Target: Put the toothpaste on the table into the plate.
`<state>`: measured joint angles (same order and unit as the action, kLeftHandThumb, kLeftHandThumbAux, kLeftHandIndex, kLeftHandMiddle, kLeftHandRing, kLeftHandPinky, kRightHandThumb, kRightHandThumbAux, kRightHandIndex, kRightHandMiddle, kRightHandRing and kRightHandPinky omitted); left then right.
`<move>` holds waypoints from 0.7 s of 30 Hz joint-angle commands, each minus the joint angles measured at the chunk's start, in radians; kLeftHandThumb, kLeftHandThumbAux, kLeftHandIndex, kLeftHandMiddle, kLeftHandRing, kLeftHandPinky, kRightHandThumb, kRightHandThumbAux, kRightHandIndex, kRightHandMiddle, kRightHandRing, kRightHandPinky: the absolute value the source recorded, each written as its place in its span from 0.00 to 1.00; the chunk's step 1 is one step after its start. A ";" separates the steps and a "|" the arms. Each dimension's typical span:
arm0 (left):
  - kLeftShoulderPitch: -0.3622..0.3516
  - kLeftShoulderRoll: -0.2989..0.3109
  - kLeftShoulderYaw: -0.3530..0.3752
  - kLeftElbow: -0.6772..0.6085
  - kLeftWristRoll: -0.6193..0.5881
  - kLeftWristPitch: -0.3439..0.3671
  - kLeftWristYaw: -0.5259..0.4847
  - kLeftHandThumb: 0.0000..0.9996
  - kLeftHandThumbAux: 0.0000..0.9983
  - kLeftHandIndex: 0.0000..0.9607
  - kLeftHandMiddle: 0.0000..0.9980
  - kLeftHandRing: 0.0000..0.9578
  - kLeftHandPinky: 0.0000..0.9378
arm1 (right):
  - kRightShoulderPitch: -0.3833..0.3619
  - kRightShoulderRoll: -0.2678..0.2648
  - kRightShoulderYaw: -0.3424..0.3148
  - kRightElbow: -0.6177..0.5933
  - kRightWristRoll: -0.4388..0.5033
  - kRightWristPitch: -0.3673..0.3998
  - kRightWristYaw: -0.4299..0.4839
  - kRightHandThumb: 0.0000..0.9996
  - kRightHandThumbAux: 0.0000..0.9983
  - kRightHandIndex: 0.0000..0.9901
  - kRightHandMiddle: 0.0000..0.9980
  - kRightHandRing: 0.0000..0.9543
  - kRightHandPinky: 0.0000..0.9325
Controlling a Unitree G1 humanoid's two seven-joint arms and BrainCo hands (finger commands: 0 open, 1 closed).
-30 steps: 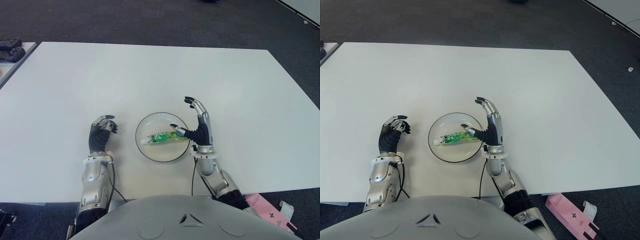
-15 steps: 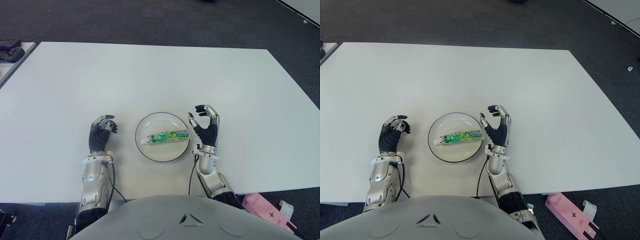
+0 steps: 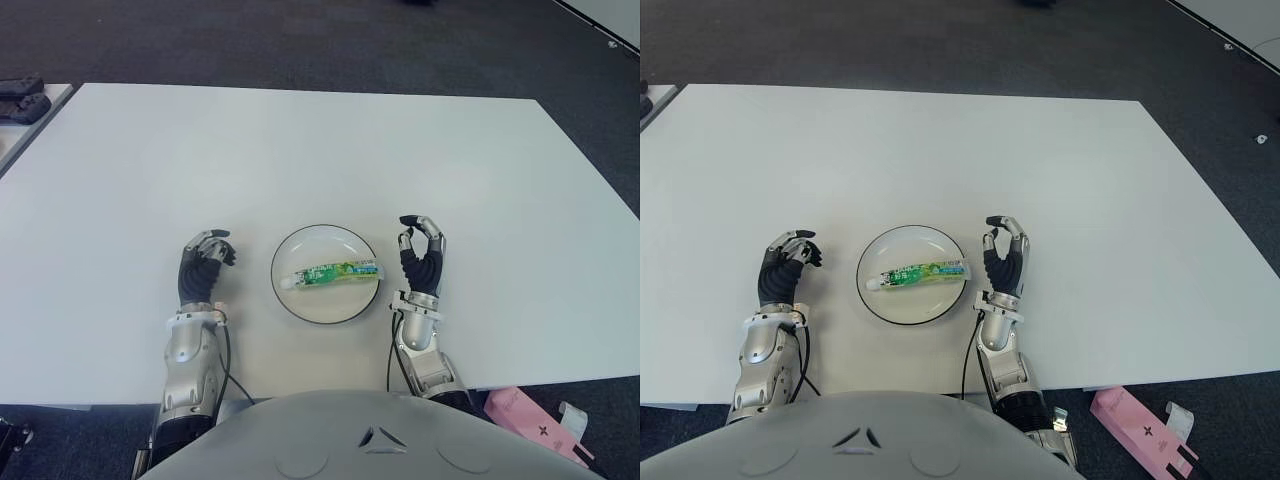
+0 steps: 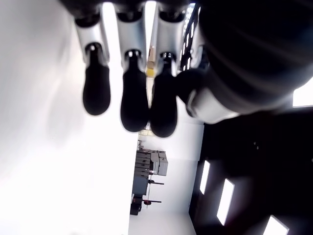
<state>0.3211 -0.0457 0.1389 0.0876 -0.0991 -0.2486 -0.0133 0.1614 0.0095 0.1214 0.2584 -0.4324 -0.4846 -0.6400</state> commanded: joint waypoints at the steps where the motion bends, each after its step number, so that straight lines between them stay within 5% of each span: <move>1: 0.008 -0.004 -0.003 0.035 0.001 0.033 0.008 0.71 0.72 0.45 0.63 0.66 0.64 | 0.011 0.028 -0.028 -0.017 0.073 0.041 0.048 0.70 0.74 0.43 0.42 0.39 0.36; 21: 0.006 -0.004 -0.004 0.039 -0.009 0.038 0.000 0.70 0.72 0.45 0.63 0.66 0.65 | 0.003 -0.014 -0.114 -0.014 0.256 0.128 0.313 0.70 0.73 0.43 0.46 0.45 0.46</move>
<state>0.3163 -0.0476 0.1390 0.0904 -0.1072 -0.2454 -0.0133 0.1650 0.0024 0.0174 0.2408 -0.2107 -0.3935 -0.3703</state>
